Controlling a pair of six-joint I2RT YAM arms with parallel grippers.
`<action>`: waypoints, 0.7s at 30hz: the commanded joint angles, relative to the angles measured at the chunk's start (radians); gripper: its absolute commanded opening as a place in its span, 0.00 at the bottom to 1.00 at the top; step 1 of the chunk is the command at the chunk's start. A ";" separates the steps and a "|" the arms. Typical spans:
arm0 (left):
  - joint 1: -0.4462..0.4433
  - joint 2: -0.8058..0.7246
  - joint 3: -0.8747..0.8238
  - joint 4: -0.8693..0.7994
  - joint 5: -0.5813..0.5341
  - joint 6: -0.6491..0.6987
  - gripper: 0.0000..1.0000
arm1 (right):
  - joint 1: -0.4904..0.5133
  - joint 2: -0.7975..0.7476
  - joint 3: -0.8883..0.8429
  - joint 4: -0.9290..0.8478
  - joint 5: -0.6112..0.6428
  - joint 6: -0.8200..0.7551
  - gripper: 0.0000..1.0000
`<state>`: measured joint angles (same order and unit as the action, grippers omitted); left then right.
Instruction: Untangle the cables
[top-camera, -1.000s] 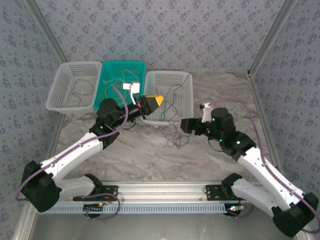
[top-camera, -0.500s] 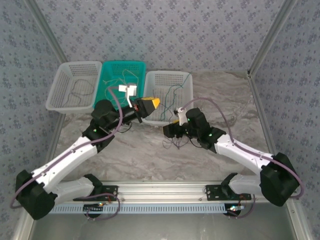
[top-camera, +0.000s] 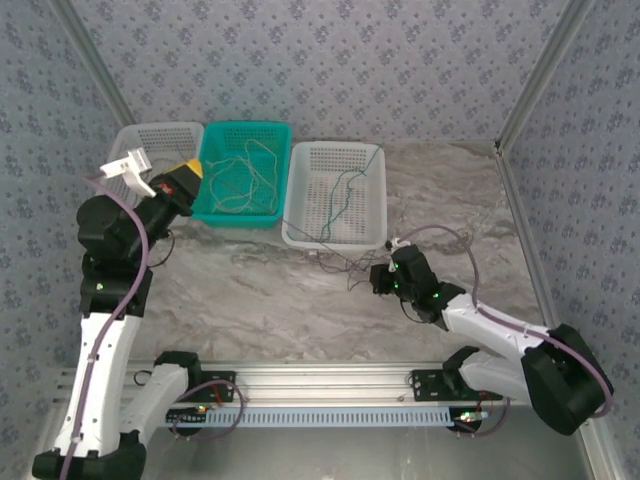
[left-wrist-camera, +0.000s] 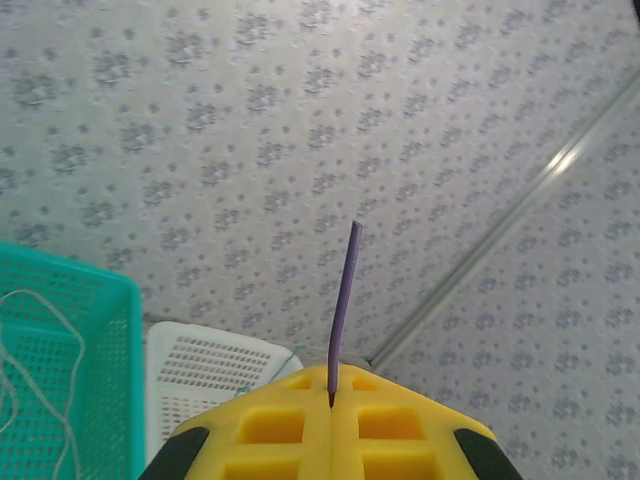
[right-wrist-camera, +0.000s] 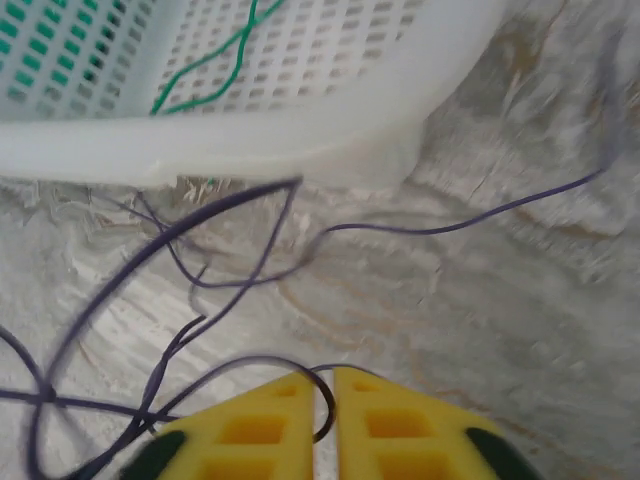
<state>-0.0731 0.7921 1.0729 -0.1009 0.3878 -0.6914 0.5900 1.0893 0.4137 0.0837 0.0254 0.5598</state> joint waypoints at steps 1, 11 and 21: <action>0.069 0.012 0.076 -0.004 0.013 -0.043 0.00 | -0.040 -0.032 -0.027 -0.114 0.144 0.093 0.00; 0.268 0.089 0.285 -0.077 -0.048 -0.052 0.00 | -0.240 -0.169 -0.034 -0.405 0.230 0.321 0.00; 0.314 0.137 0.420 -0.110 -0.070 -0.032 0.00 | -0.416 -0.202 -0.088 -0.426 0.133 0.340 0.00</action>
<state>0.2298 0.9276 1.4513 -0.2337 0.3565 -0.7444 0.2024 0.8974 0.3229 -0.2893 0.1532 0.8757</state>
